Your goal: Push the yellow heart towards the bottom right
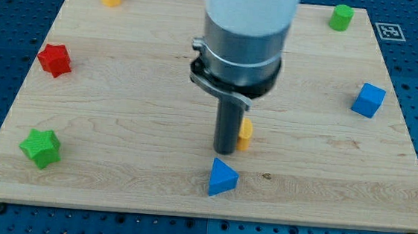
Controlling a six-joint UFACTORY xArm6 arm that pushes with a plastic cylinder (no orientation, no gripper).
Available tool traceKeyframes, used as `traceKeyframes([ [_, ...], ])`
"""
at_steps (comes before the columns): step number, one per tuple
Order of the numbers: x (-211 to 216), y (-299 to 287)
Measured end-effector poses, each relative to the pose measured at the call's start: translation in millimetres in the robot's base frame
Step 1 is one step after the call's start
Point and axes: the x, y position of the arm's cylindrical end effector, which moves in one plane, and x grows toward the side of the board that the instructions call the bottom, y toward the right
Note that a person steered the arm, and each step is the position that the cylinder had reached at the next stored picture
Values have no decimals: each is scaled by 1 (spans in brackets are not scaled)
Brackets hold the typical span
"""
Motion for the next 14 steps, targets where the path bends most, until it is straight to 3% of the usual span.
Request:
traceKeyframes([
  [2,-13,-18],
  [5,-21,67],
  [6,-42,89],
  [9,-38,155],
  [14,-2,135],
])
